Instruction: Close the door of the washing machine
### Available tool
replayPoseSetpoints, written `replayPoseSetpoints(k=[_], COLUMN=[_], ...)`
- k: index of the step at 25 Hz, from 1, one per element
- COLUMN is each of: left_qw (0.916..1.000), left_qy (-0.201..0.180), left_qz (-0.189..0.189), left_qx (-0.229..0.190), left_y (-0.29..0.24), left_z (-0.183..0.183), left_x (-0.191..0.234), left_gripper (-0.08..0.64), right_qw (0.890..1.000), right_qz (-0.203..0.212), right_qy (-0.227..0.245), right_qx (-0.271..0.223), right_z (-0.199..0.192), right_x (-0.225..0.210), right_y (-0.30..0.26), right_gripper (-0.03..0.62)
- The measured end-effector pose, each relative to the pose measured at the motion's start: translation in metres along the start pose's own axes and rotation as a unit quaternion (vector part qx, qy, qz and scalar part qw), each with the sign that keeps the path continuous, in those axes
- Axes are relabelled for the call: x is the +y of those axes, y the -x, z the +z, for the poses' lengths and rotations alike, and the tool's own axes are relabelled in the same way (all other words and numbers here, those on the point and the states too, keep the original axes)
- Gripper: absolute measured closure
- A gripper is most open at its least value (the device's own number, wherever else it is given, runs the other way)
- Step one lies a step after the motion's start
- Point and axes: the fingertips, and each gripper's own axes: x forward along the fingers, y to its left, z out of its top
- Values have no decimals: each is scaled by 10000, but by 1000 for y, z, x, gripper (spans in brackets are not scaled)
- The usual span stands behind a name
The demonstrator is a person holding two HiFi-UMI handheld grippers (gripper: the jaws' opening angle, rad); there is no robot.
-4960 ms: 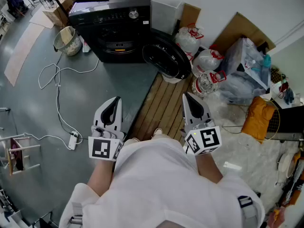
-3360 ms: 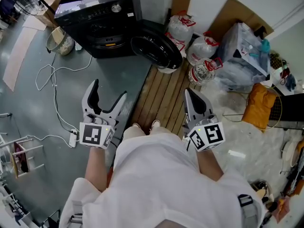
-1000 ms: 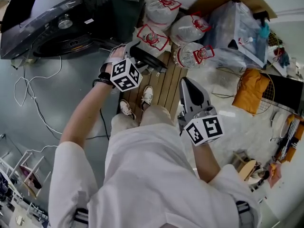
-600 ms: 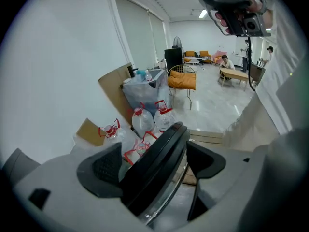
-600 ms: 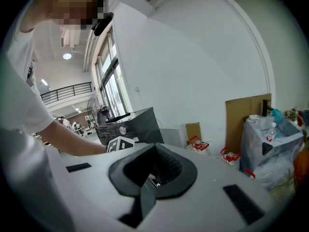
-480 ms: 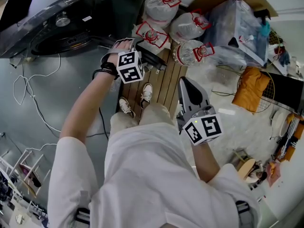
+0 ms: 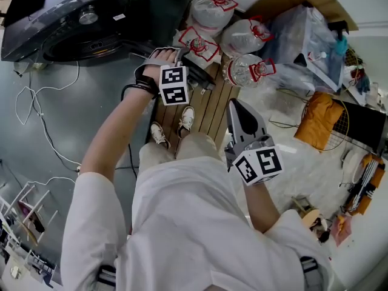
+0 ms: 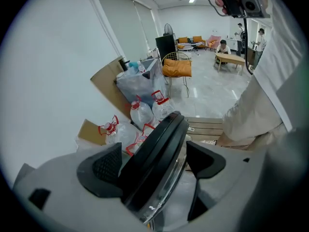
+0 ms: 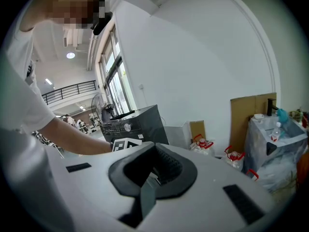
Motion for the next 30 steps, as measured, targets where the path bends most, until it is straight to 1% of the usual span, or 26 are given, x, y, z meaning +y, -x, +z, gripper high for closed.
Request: replayPoseSetpoints(k=[7, 12, 16, 21, 30], left_qw=[9995, 9995, 9994, 9997, 9991], left_qy=[236, 172, 193, 43, -409], left_qz=[136, 139, 103, 31, -106], left_qx=[-165, -218, -281, -219, 14], left_y=[5, 12, 19, 30, 56], left_z=[-3, -7, -12, -22, -51], left_x=[-9, -21, -33, -52, -91], left_gripper=[158, 158, 158, 153, 148], right_qw=[9999, 9997, 9993, 9983, 9954], right_qz=[97, 203, 315, 496, 856], right_qy=[79, 129, 185, 272, 384], right_qx=[36, 85, 104, 133, 208], right_z=[1, 1, 2, 5, 3], right_x=[7, 14, 24, 36, 68], right_y=[-6, -12, -18, -25, -40], right_gripper=[595, 595, 595, 595, 595])
